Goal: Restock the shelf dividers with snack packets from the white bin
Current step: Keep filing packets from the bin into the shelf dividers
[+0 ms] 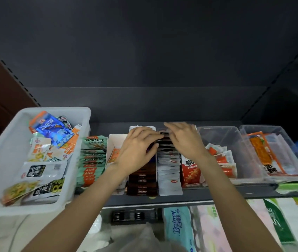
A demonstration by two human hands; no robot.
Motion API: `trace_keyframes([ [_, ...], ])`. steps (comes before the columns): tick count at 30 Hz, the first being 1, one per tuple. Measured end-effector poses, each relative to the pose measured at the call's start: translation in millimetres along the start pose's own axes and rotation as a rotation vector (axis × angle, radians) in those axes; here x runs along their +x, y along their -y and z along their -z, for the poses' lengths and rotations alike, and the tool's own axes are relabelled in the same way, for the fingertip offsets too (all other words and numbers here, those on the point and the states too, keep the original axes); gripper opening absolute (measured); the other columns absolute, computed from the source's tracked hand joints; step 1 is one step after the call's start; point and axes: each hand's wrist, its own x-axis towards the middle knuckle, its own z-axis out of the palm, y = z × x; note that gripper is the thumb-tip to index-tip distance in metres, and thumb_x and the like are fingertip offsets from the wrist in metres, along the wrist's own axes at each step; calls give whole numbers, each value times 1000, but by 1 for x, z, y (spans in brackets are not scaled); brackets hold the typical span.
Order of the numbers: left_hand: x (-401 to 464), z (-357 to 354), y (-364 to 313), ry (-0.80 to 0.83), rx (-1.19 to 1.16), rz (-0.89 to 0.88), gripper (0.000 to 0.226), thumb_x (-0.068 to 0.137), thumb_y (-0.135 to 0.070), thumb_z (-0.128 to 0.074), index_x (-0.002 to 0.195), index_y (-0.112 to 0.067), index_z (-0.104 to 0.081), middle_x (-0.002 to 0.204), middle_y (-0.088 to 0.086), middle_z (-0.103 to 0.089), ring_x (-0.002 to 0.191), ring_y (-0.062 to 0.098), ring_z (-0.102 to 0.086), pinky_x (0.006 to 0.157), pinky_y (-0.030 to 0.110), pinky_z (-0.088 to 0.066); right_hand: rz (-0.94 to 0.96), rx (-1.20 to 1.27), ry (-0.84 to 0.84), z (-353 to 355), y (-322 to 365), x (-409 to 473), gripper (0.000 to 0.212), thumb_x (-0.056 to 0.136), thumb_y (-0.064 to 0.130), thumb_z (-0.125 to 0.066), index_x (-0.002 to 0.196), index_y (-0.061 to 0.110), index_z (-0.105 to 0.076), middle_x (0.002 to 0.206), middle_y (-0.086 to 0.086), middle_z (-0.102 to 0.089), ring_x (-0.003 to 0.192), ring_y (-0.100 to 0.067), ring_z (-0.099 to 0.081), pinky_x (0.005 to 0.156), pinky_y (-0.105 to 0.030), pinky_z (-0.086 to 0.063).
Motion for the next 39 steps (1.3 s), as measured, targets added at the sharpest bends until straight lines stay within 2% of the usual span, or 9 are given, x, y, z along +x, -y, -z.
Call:
trace_keyframes([
  [4, -31, 45, 13, -197, -17, 142, 21, 89, -27, -51, 96, -18, -68, 92, -7, -65, 93, 13, -55, 87, 29, -39, 18, 162, -290, 12, 37, -9, 34, 92, 9, -50, 124, 15, -60, 117, -4, -65, 109, -23, -58, 95, -39, -43],
  [8, -80, 96, 50, -285, -7, 306, 18, 89, -25, -50, 88, -14, -65, 78, -6, -63, 75, 10, -55, 73, 27, -40, 122, 360, -288, 12, 108, -9, 33, 92, 16, -42, 115, 18, -65, 107, 2, -69, 97, -15, -62, 84, -34, -51],
  [13, -146, 143, 138, -50, 17, 658, 31, 83, -40, -50, 104, -22, -63, 87, -10, -65, 86, 13, -58, 72, 28, -44, 261, 437, -73, -17, 210, 11, 31, 90, 24, -41, 107, 26, -67, 96, 9, -72, 84, -13, -67, 69, -34, -54],
  [16, -181, 152, 201, 161, 64, 815, 32, 83, -25, -65, 115, -21, -62, 106, -1, -65, 98, 25, -60, 79, 33, -46, 277, 354, 51, -48, 264, 32, 28, 92, 21, -45, 109, 27, -67, 99, 7, -72, 85, -17, -66, 68, -32, -53],
  [23, -209, 137, 285, 501, 64, 782, 64, 90, -30, -56, 146, -15, -26, 145, 12, -35, 129, 31, -37, 104, 37, -33, 19, 109, 405, -149, 334, 90, 38, 97, 23, -42, 134, 18, -46, 134, -5, -49, 118, -25, -46, 92, -35, -40],
  [27, -204, 121, 302, 607, 70, 830, 75, 91, -36, -54, 148, -12, -11, 152, 16, -15, 137, 35, -23, 109, 41, -28, -110, 50, 510, -197, 347, 113, 58, 97, 33, -45, 146, 11, -25, 155, -10, -17, 141, -27, -18, 112, -39, -23],
  [30, -201, 112, 311, 638, 14, 891, 78, 91, -38, -53, 148, -12, -8, 153, 21, -7, 138, 37, -17, 109, 42, -25, -79, -1, 626, -217, 352, 114, 64, 99, 39, -39, 150, 14, -9, 159, -6, 2, 146, -21, 1, 117, -39, -10],
  [34, -199, 108, 317, 550, 42, 868, 72, 90, -35, -55, 146, -12, -16, 146, 18, -26, 128, 34, -31, 104, 38, -31, -94, -113, 655, -234, 356, 96, 67, 100, 44, -30, 151, 16, 3, 158, -6, 14, 145, -20, 12, 117, -42, -5],
  [39, -201, 116, 310, 412, -17, 847, 66, 87, -23, -58, 142, -14, -24, 135, 14, -40, 120, 31, -41, 96, 38, -38, -134, -102, 645, -233, 357, 88, 65, 101, 43, -28, 151, 18, 3, 158, -5, 13, 145, -18, 10, 117, -41, -5],
])
